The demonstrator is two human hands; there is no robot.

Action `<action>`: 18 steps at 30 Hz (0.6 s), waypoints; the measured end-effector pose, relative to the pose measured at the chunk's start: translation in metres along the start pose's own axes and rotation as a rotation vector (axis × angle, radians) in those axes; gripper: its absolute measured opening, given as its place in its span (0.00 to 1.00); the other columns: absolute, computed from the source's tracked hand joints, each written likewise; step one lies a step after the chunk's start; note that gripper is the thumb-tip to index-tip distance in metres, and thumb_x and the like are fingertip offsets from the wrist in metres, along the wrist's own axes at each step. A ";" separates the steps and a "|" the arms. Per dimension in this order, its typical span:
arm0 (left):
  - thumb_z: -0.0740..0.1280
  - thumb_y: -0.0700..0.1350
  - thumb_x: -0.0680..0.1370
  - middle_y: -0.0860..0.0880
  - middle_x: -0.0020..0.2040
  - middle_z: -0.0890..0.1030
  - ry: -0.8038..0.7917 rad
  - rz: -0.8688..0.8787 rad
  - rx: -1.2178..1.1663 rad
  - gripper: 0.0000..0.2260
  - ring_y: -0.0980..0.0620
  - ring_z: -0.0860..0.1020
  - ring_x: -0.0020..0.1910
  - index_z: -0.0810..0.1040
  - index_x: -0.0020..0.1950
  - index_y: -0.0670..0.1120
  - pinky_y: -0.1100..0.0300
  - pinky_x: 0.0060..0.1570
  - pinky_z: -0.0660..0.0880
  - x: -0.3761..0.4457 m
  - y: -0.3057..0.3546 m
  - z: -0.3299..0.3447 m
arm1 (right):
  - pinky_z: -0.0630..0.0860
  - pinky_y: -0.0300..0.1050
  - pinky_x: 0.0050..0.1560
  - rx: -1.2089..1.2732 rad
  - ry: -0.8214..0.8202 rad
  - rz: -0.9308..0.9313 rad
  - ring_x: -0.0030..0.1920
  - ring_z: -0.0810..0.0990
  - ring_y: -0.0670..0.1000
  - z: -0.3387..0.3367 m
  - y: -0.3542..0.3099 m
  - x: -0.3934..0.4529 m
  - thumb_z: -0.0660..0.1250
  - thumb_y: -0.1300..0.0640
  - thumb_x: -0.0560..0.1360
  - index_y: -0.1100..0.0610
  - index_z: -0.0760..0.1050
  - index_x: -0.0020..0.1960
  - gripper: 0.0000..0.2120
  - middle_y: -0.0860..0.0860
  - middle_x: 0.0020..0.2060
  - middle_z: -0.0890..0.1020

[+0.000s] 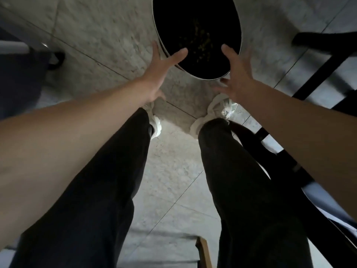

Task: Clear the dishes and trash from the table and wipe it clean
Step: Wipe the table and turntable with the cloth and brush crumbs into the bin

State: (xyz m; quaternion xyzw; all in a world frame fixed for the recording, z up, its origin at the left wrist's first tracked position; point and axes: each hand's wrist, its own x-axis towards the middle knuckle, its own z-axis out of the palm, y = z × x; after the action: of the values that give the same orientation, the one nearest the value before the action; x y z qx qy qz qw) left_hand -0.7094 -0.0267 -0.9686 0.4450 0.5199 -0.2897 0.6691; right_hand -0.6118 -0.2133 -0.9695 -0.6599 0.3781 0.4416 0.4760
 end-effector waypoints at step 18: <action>0.66 0.25 0.72 0.44 0.57 0.80 0.129 -0.043 -0.348 0.43 0.38 0.86 0.50 0.63 0.80 0.58 0.42 0.50 0.83 -0.043 0.019 -0.002 | 0.86 0.56 0.45 0.008 -0.056 -0.100 0.50 0.84 0.51 -0.005 0.005 -0.058 0.57 0.74 0.79 0.41 0.59 0.82 0.39 0.45 0.61 0.75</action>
State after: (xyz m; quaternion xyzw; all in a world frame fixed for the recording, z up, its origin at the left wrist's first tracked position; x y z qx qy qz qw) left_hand -0.7071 -0.0201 -0.9220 0.3292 0.6133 -0.1804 0.6949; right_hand -0.6343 -0.2145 -0.9153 -0.6633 0.3330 0.4340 0.5107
